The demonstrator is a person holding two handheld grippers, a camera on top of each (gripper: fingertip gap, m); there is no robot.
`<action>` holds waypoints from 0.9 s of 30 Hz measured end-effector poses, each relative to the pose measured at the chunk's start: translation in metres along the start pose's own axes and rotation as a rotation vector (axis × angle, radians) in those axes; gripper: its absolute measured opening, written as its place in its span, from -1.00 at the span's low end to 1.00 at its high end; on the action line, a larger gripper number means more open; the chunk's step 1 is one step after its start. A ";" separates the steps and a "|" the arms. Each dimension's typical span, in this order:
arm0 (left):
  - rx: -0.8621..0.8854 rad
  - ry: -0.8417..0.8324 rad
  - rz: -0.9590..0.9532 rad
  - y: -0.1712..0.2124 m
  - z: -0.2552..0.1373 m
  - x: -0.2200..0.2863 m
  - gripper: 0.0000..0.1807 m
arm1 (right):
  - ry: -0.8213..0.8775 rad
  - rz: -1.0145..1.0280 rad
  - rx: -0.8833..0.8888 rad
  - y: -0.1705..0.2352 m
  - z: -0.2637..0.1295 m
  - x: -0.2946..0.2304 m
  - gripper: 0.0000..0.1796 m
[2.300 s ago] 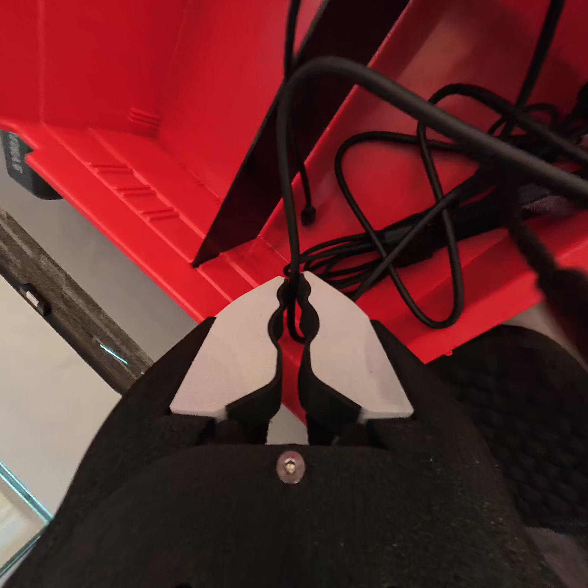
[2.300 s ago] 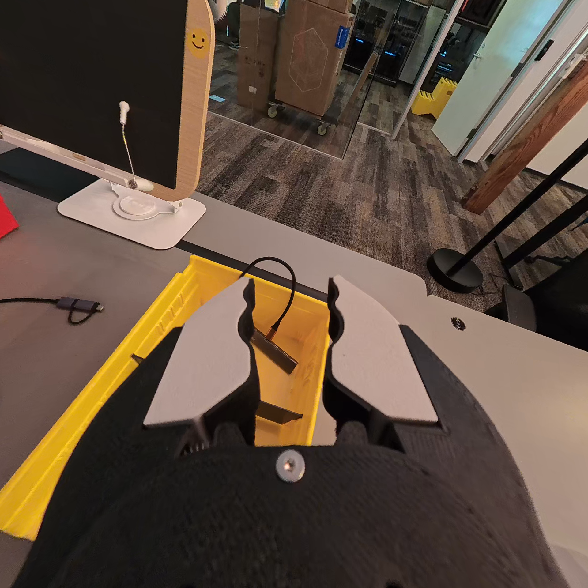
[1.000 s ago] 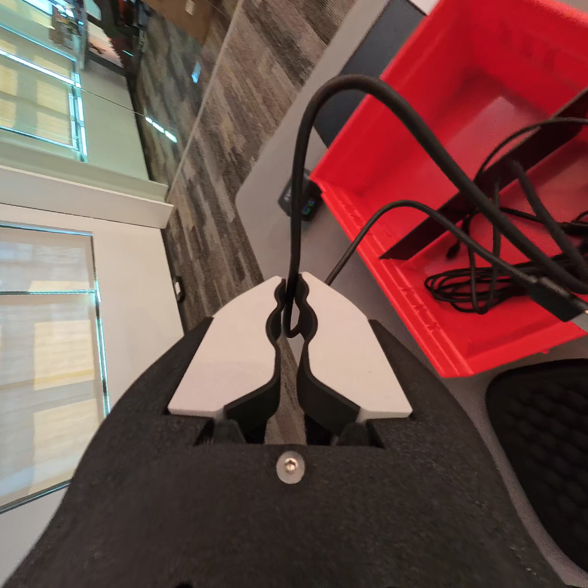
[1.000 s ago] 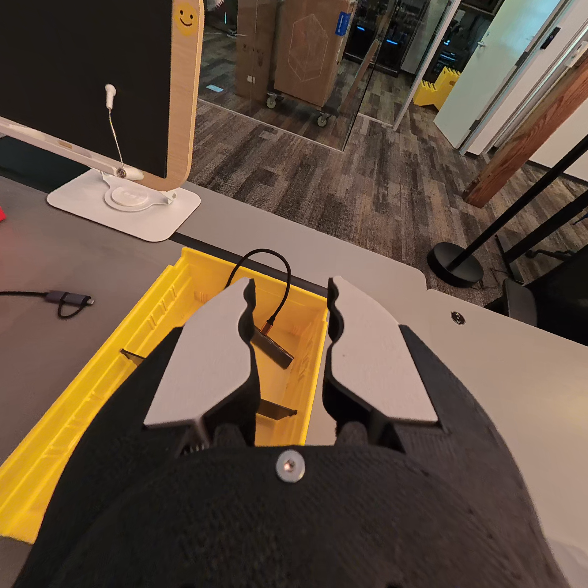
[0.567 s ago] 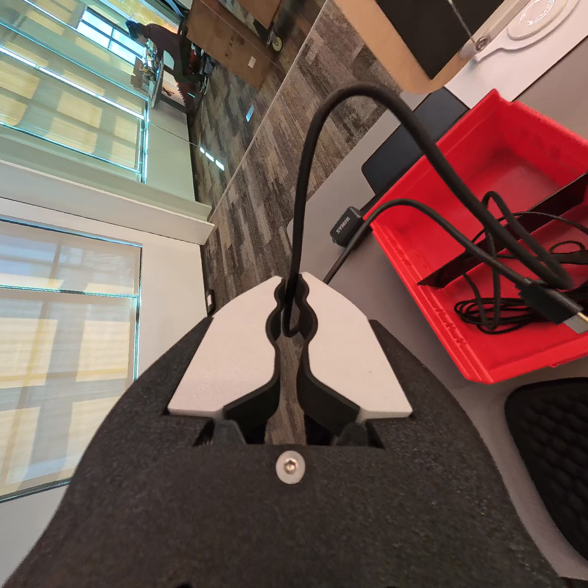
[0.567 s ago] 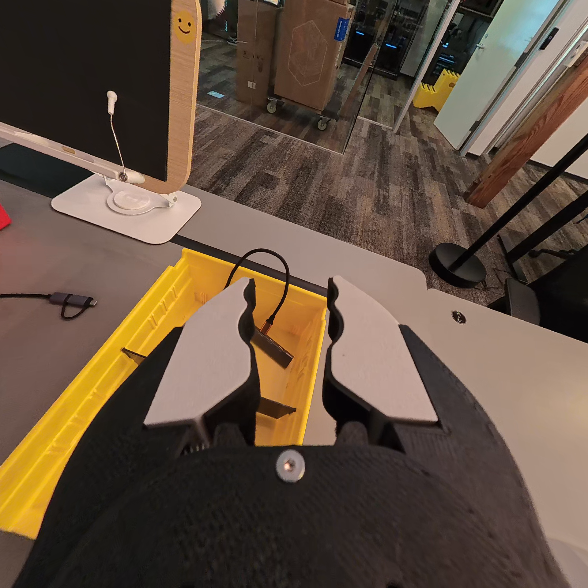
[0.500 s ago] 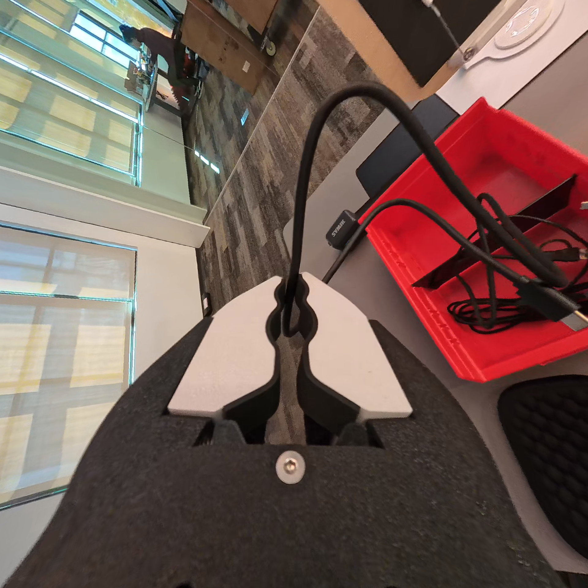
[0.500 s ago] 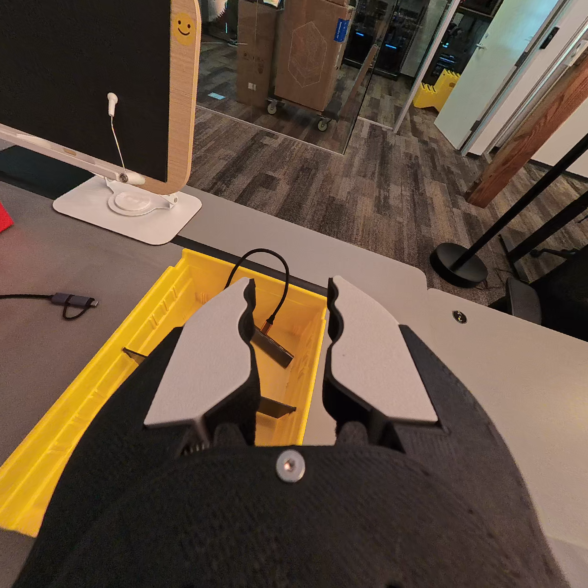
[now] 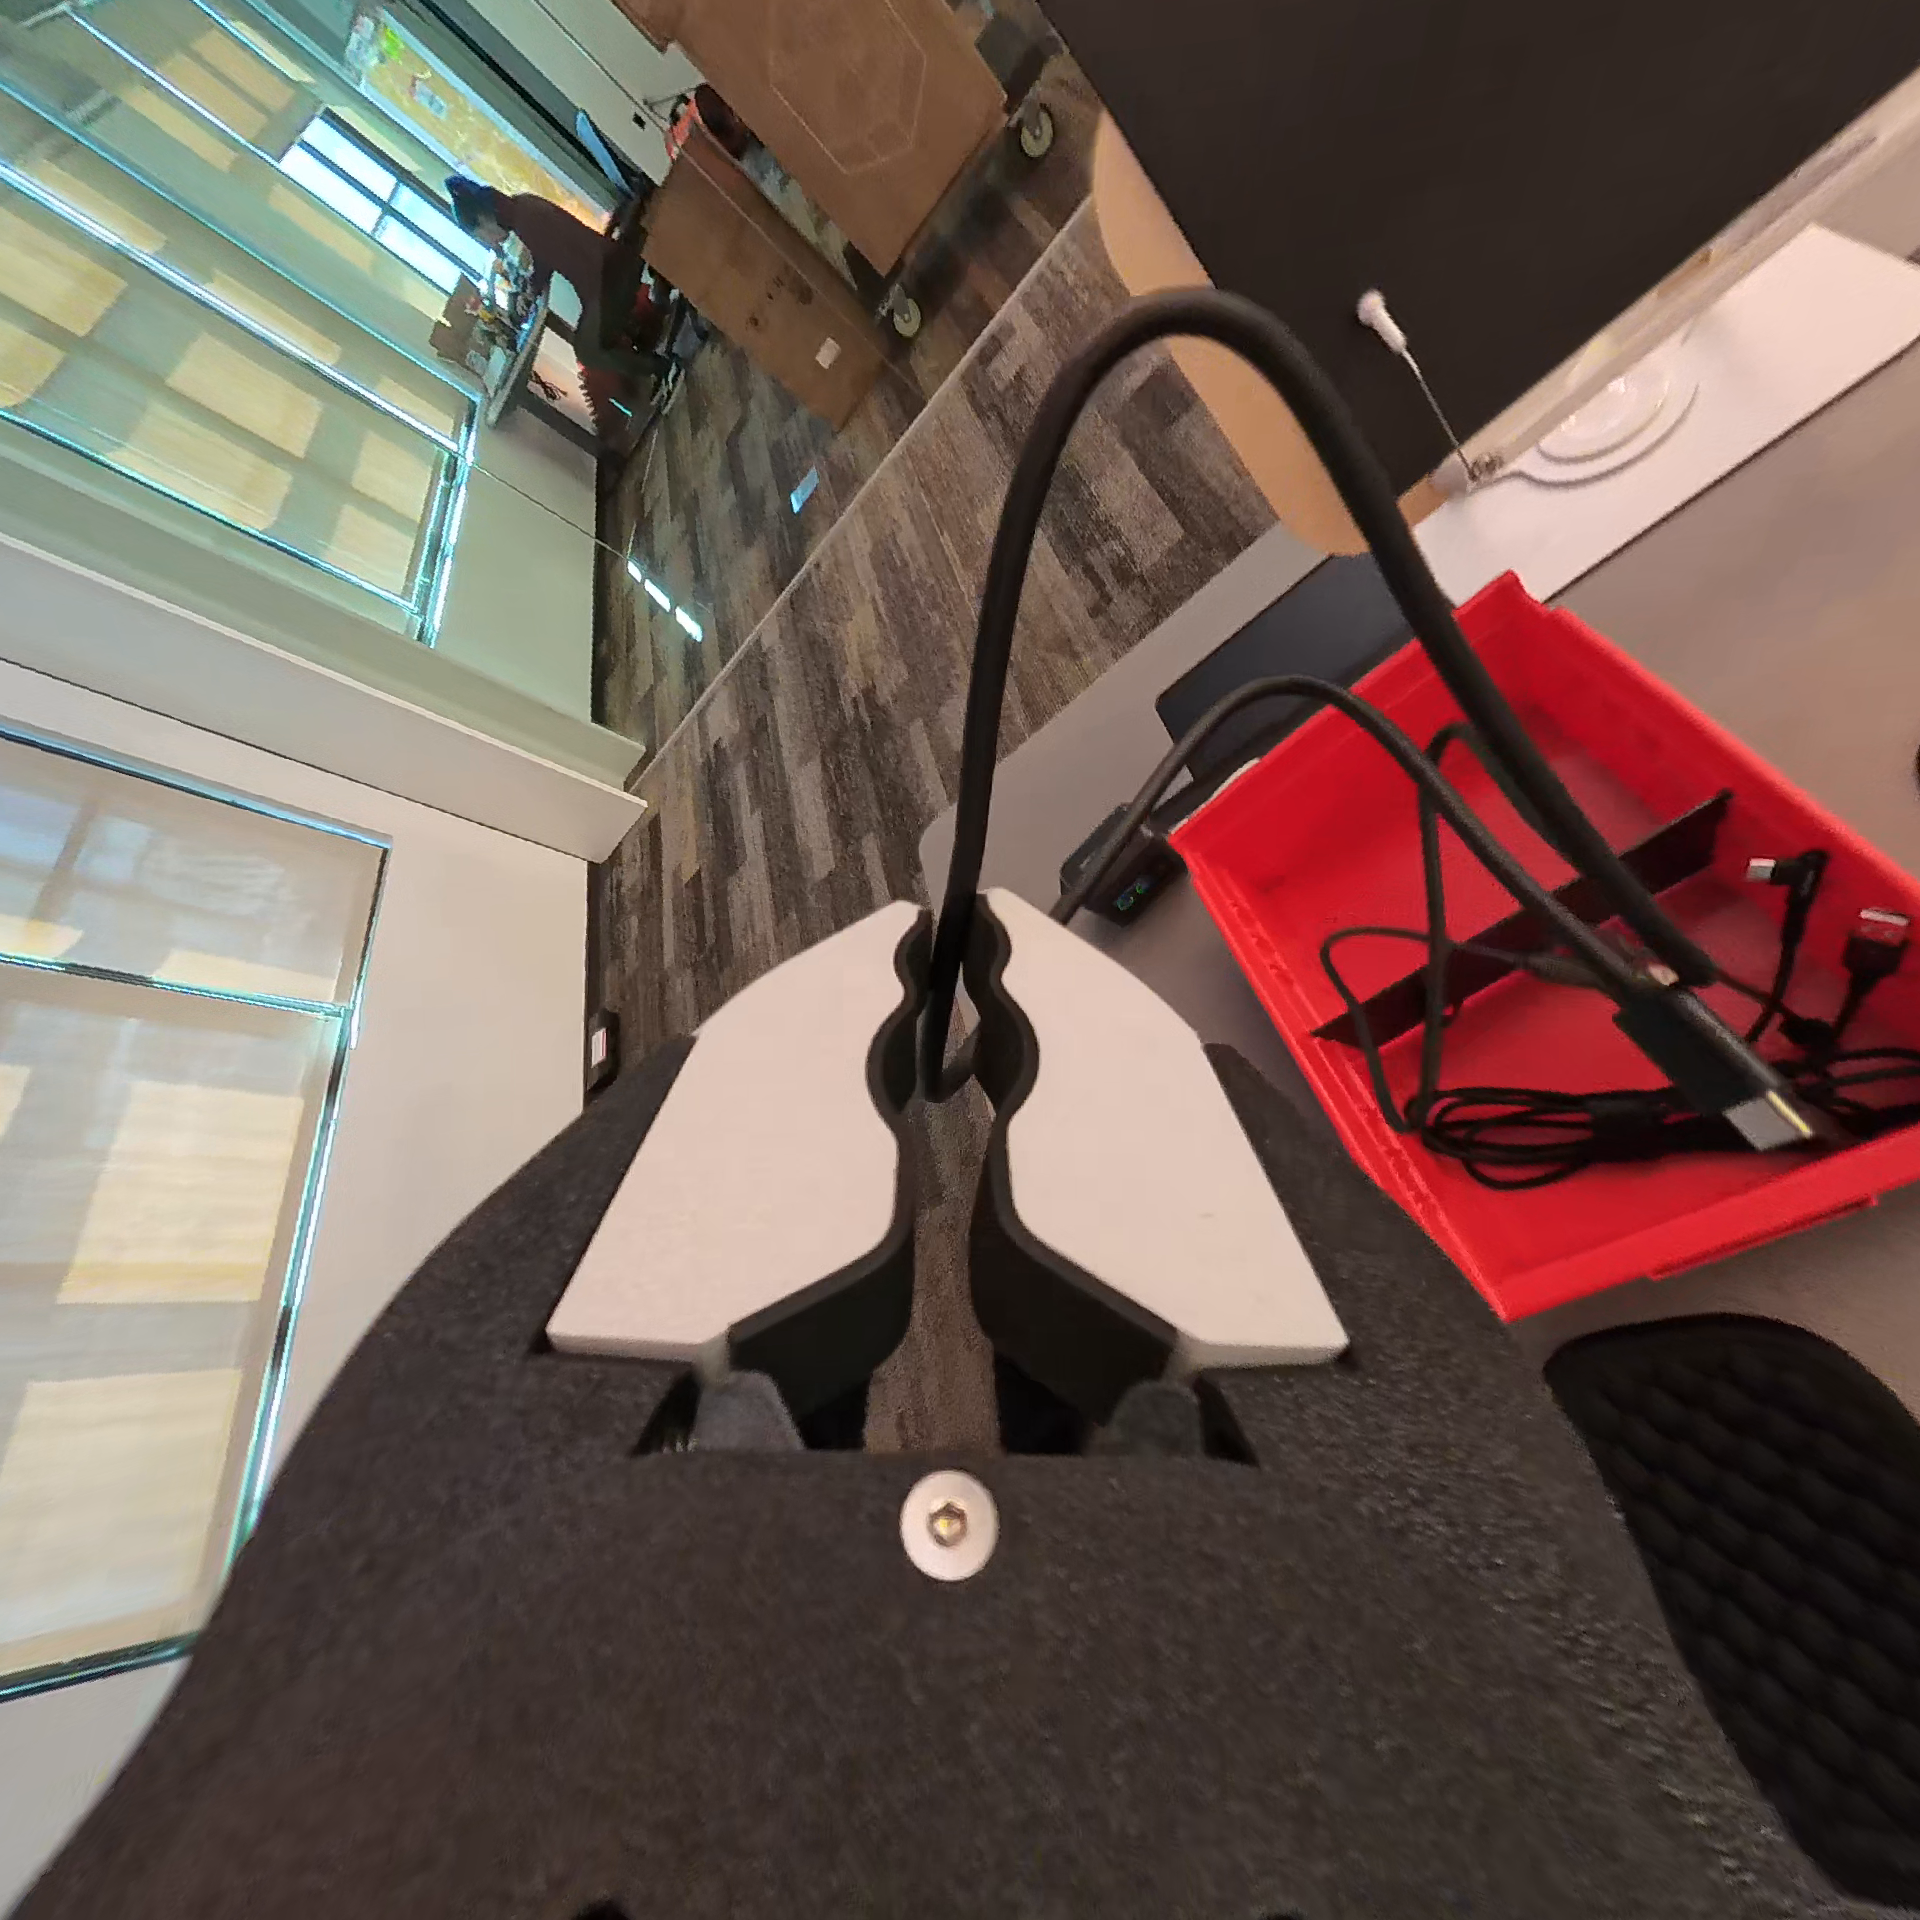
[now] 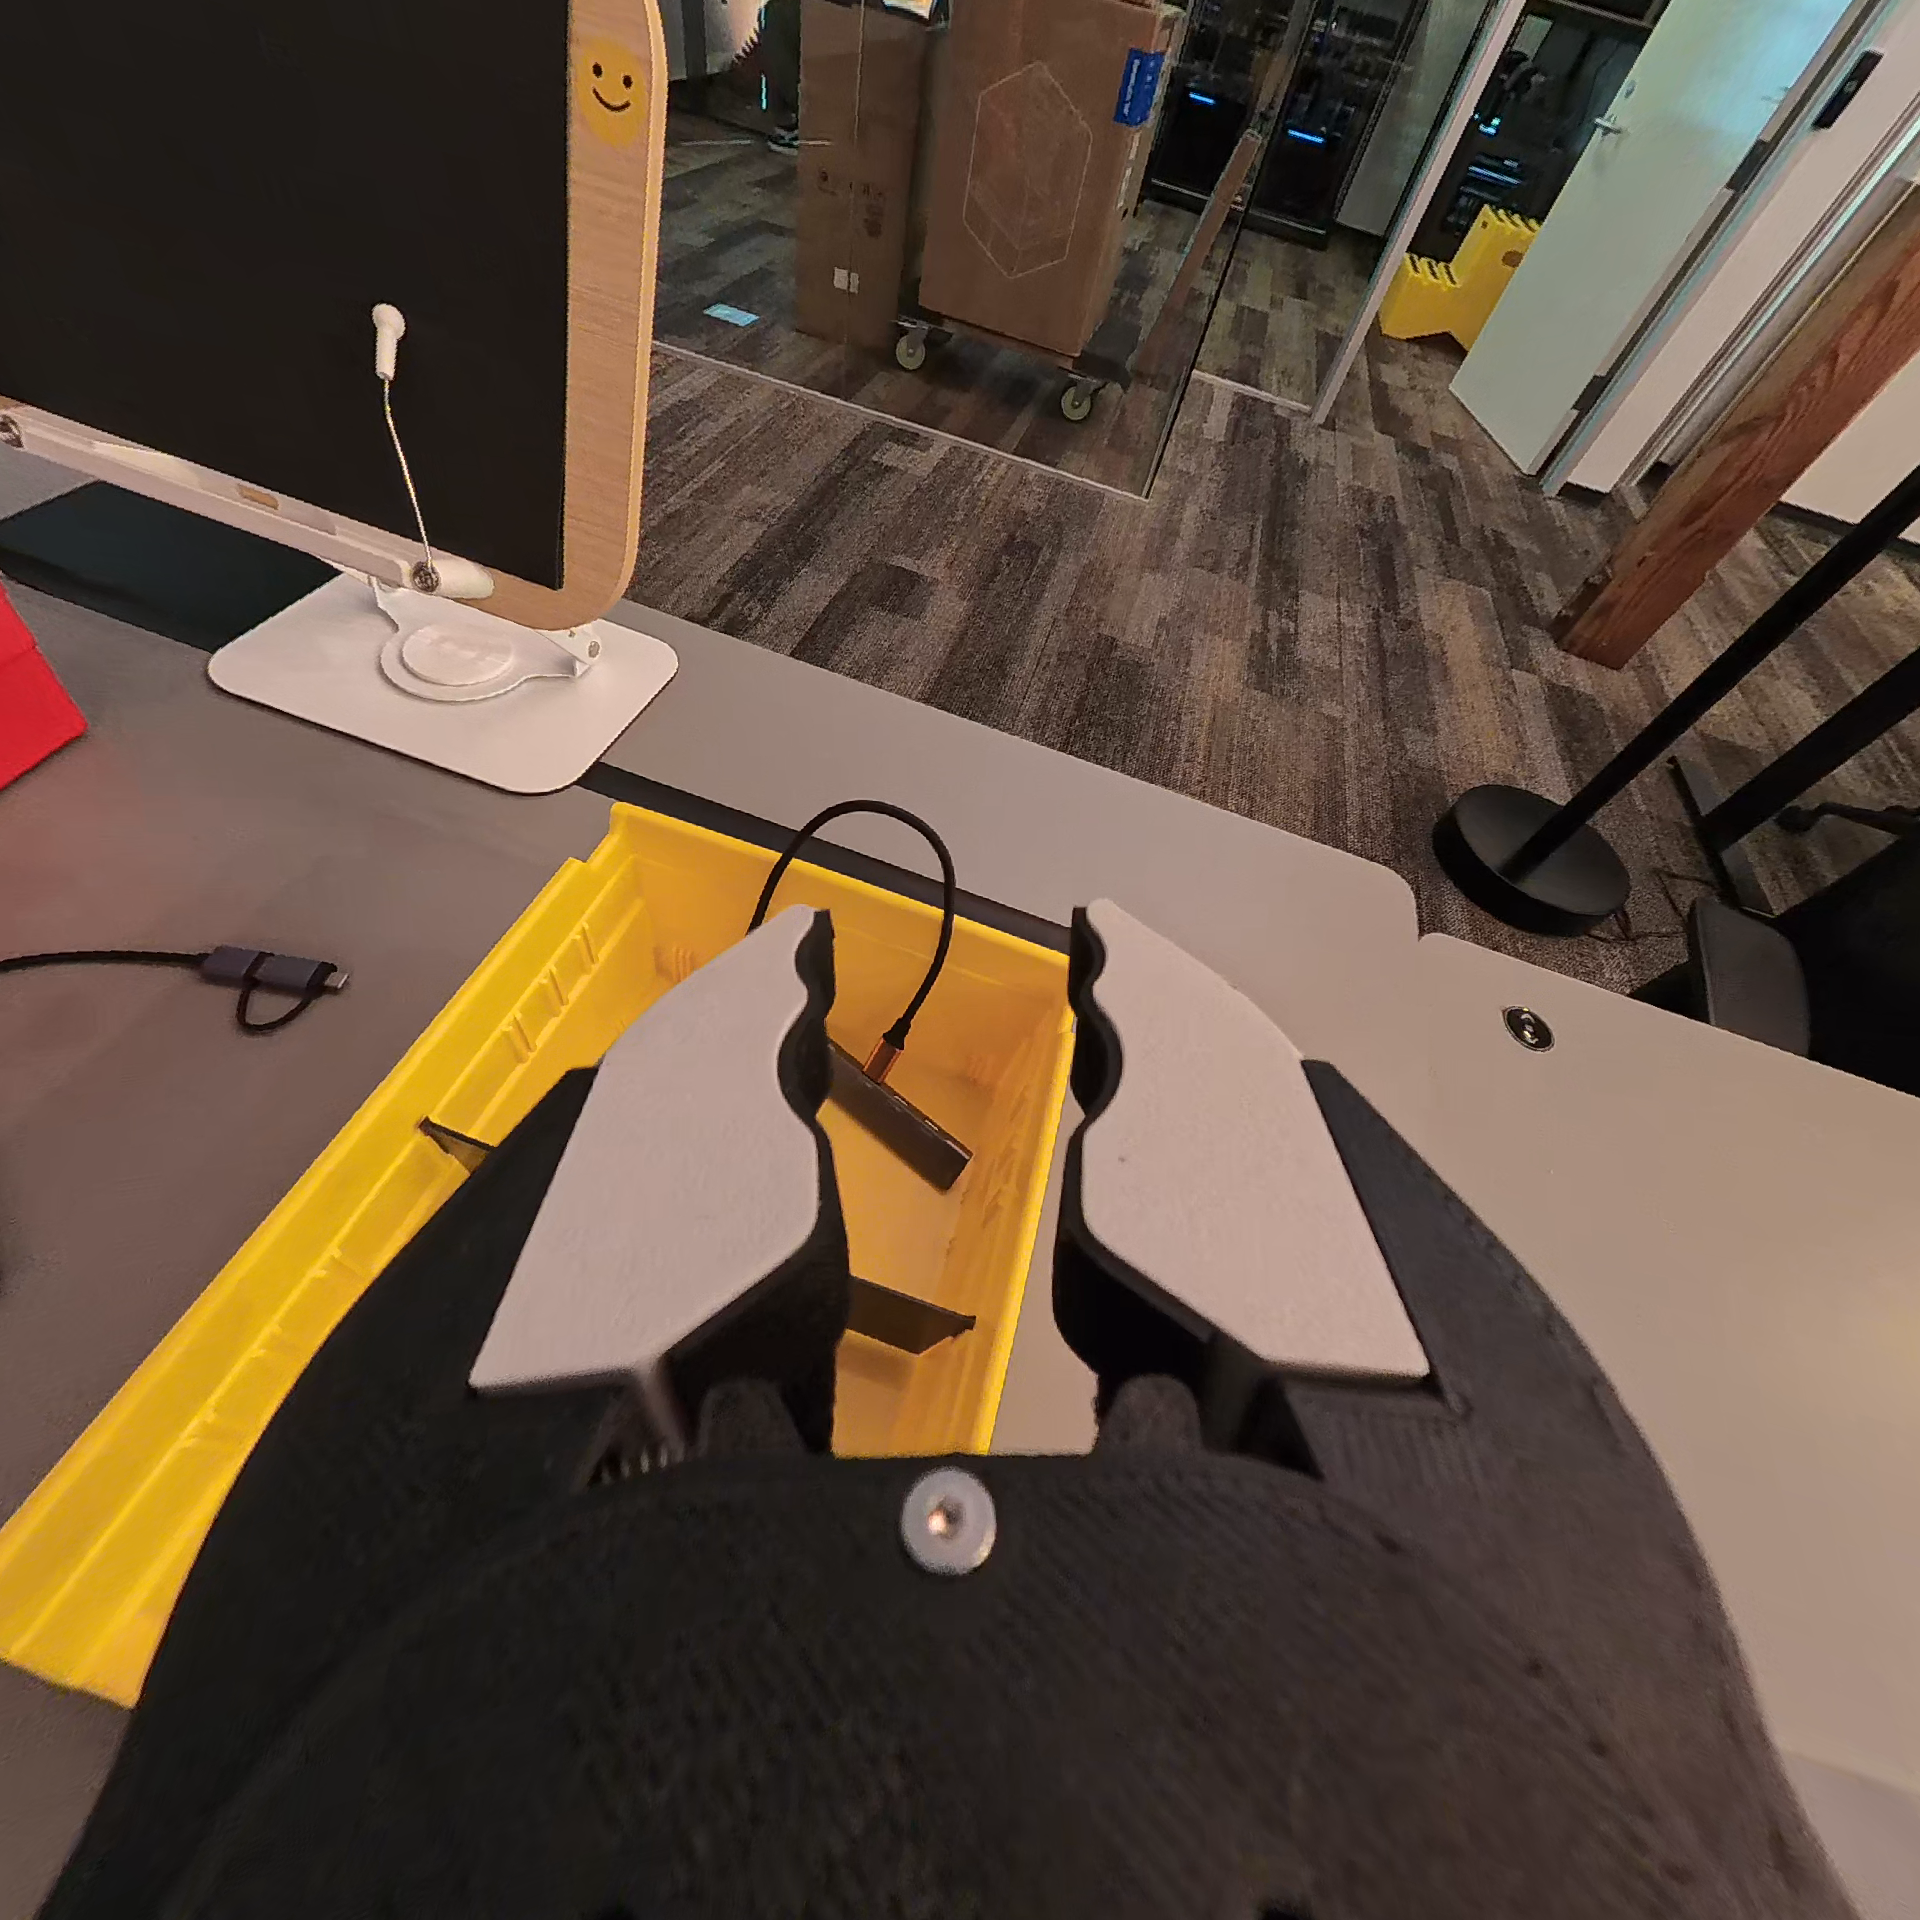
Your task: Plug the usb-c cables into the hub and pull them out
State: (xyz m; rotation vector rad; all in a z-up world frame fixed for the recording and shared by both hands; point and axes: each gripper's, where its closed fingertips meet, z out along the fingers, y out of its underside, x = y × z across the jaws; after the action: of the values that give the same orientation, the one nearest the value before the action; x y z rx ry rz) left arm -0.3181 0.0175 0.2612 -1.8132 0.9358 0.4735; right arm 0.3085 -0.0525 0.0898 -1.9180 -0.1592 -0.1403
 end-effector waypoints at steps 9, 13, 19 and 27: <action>0.171 -0.115 -0.062 -0.036 -0.038 -0.041 -0.93 | -0.093 -0.045 0.154 -0.036 -0.005 -0.035 -0.52; 0.142 -0.047 -0.079 -0.044 -0.042 -0.053 -0.94 | -0.121 -0.109 0.147 -0.041 0.003 -0.058 -0.52; 0.083 0.021 -0.027 -0.046 -0.028 -0.036 -0.95 | -0.176 -0.209 0.124 -0.046 0.015 -0.098 -0.52; 0.194 0.190 0.219 -0.077 -0.022 0.064 -0.94 | -0.682 -0.295 0.542 -0.097 -0.036 -0.236 -0.53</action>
State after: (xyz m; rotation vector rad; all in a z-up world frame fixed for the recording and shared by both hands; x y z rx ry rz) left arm -0.2201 -0.0119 0.2729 -1.6067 1.2758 0.3354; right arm 0.0579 -0.0635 0.1510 -1.3249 -0.8488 0.3395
